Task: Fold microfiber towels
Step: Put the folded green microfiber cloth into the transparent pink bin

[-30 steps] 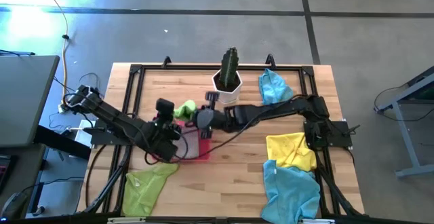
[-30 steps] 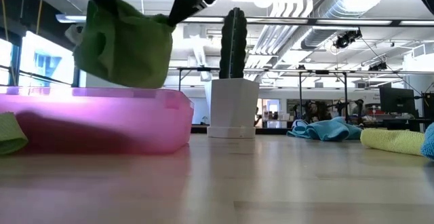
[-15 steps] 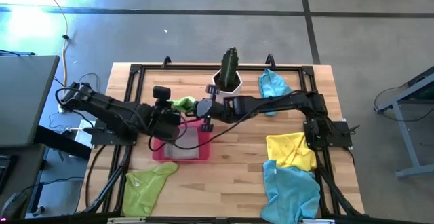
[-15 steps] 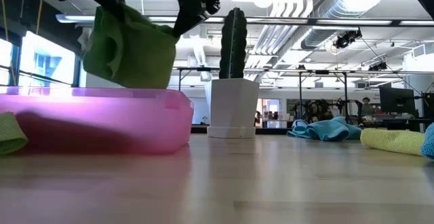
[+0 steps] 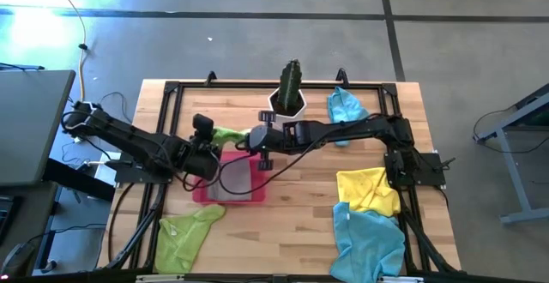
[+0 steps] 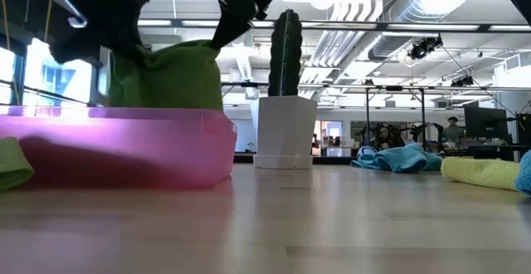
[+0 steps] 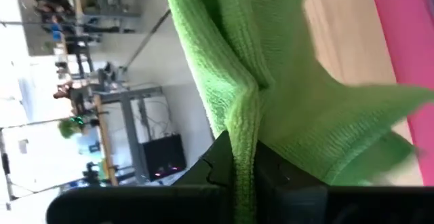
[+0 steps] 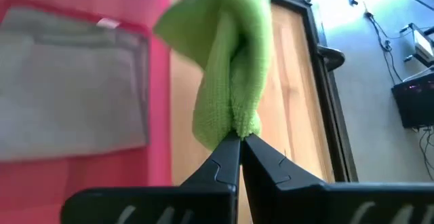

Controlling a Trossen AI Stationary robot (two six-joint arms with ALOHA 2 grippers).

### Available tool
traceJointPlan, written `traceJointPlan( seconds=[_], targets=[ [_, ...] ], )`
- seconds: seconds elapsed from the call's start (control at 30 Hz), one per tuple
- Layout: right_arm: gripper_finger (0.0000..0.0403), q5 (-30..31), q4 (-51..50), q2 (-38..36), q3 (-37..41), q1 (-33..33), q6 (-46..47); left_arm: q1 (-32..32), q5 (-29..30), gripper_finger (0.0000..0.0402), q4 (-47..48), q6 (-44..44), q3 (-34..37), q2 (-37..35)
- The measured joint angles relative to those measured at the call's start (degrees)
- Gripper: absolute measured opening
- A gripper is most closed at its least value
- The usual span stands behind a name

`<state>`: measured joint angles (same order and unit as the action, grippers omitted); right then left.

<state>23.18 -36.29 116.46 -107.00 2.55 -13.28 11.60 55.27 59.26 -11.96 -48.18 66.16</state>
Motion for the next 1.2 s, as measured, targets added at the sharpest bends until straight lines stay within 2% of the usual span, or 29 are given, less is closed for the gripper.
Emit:
traceJointPlan(
  seconds=[0.17,0.3,0.33,0.43,0.5,0.57,0.7,0.77,0.83,1.0,1.2],
  targets=[
    [0.0,-4.81,1.75,1.56,-0.02,-0.71,1.4,-0.77,-0.99,0.001,-6.97,-3.08,5.63,-0.02],
    [0.0,-5.26,0.52,3.29,0.0,-0.6,2.7,-0.34,-0.54,0.001,-9.69,-2.23,8.12,0.84],
    [0.0,-5.11,0.43,3.37,0.02,-0.6,2.67,-0.25,0.91,0.001,-9.95,-2.87,8.45,0.9],
    [0.0,-0.8,2.66,3.43,0.02,-0.69,1.22,-1.27,10.06,0.001,-9.83,-6.42,8.87,0.9],
    [0.0,2.02,3.7,3.43,0.02,-1.03,0.36,-2.6,12.86,0.001,-9.95,-8.18,8.55,0.82],
    [0.0,1.97,4.24,3.37,0.02,-1.39,0.42,-4.08,9.78,0.001,-9.87,-8.63,8.56,0.85],
    [0.0,-1.62,2.01,3.34,0.02,-1.48,1.71,-5.24,-7.75,0.001,-10.47,-6.54,8.56,1.12],
    [0.0,-2.42,0.86,3.34,0.02,-1.08,1.62,-4.76,-12.74,0.001,-12.23,-6.18,8.56,1.12],
    [0.0,-3.02,-0.07,3.32,0.02,-0.7,1.63,-3.41,-13.27,0.001,-13.86,-6.23,8.56,1.12],
    [0.0,-9.64,-3.02,3.32,0.02,0.47,5.56,0.56,-14.23,0.0013,-16.04,-6.11,8.56,1.12],
    [0.0,-10.44,-3.51,3.28,0.02,2.68,8.11,6.53,-15.36,0.0018,-16.02,-1.31,8.56,1.12]
  ],
)
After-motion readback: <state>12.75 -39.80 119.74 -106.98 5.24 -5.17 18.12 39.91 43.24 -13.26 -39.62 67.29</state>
